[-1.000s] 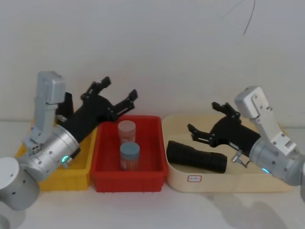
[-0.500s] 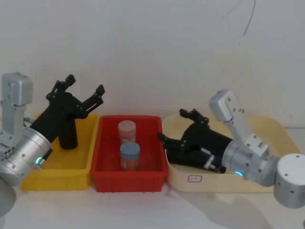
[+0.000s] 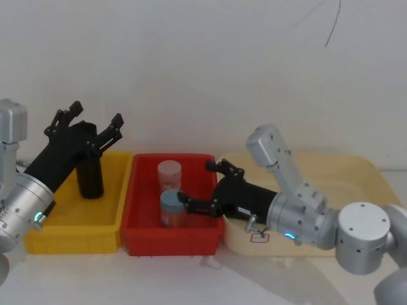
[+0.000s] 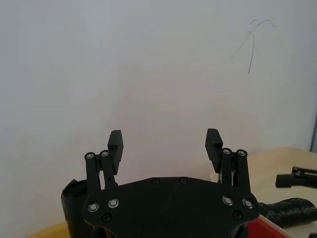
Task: Pick up the garbage bag with the one hand and transfer it to the other hand.
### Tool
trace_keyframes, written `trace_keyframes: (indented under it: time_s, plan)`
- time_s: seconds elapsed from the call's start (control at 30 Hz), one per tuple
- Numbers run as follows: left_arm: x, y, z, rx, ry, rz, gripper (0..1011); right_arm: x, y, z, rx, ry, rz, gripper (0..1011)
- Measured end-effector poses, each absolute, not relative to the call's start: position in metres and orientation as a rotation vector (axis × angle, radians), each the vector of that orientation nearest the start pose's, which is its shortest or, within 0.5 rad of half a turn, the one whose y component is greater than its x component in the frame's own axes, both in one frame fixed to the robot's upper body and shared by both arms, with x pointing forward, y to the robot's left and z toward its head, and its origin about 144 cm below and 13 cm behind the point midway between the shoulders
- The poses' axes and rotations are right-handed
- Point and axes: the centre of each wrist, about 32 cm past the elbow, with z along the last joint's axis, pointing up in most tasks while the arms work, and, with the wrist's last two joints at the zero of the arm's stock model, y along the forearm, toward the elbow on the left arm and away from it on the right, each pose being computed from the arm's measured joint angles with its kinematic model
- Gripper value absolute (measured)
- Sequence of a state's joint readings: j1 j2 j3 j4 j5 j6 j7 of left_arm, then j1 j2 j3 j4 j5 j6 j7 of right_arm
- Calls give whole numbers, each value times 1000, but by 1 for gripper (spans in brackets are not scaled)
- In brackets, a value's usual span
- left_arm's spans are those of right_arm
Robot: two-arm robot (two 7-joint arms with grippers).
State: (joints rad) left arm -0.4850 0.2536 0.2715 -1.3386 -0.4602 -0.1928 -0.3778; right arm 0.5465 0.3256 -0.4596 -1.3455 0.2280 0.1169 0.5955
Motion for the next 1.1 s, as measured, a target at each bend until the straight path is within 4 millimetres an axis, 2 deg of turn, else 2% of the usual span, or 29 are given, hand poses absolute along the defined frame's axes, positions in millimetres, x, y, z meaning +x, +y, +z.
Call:
trace_keyframes:
  time_s: [0.5, 1.1]
  plan:
    - [577, 243, 1248, -335, -228, 1000, 1001, 599, -194, 1244, -203, -131, -617, 1001]
    - [576, 244, 1248, -334, -228, 1006, 1001, 621, -184, 1241, -276, -107, -622, 1001]
